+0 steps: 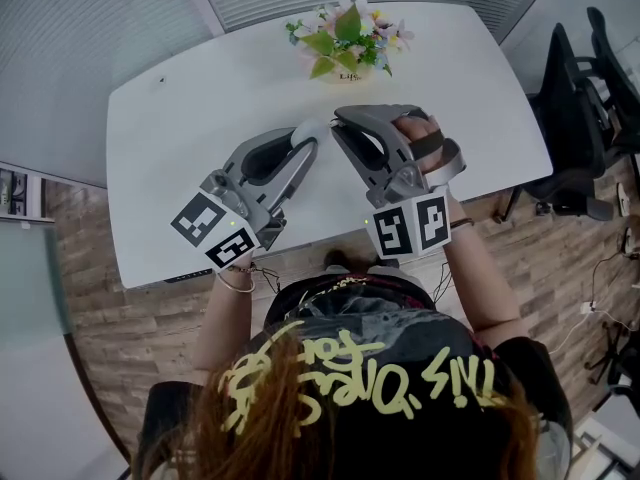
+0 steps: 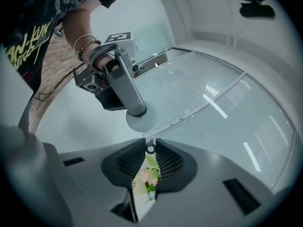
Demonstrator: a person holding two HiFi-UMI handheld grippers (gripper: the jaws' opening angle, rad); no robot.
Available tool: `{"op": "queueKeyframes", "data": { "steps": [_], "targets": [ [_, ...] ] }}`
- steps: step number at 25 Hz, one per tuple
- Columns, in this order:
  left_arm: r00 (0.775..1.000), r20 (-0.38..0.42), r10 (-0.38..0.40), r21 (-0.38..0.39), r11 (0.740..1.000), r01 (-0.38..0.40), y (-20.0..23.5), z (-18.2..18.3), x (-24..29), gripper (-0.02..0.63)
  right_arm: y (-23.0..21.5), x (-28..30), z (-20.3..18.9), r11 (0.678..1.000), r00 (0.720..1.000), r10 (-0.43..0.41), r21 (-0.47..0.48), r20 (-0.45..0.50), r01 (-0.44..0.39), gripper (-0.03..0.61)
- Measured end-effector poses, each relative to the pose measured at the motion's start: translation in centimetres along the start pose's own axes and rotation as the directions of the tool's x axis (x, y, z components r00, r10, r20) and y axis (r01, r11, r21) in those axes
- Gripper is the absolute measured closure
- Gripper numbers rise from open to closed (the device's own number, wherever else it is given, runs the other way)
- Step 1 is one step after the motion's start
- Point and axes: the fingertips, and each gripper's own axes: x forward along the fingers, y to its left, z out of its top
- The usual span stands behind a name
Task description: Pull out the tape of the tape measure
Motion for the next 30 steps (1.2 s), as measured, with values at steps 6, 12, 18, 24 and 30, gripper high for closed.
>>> {"op": "queueKeyframes", "data": {
  "steps": [6, 12, 18, 24, 30],
  "targets": [
    [1.0, -0.017, -0.015, 0.002, 1.0, 0.015, 0.0, -0.4, 0.1, 0.552, 0.8, 0.3, 0.5, 0.999, 1.0, 0.018, -0.043, 0.002, -0.018, 0.509],
    [0.999, -0.03, -0.029, -0.002, 1.0, 0.029, 0.1, -0.8, 0.0, 0.552, 1.4, 0.4, 0.6, 0.997, 0.999, 0.033, -0.063, -0.014, -0.034, 0.509],
    [0.999, -0.043, -0.03, -0.005, 1.0, 0.029, 0.3, -1.4, 0.0, 0.552, 2.5, 0.8, 0.2, 0.994, 0.996, 0.076, -0.081, -0.042, -0.079, 0.509],
    [1.0, -0.016, -0.012, -0.009, 1.0, 0.012, 1.4, -1.2, -0.3, 0.552, 1.4, 0.4, -0.7, 1.0, 0.998, 0.019, 0.003, -0.06, -0.018, 0.503],
    [1.0, 0.017, 0.017, 0.029, 0.999, -0.017, 1.9, -0.4, -0.1, 0.552, 0.1, -0.9, -2.6, 0.97, 0.997, -0.013, 0.242, -0.071, 0.03, 0.503]
  ]
}}
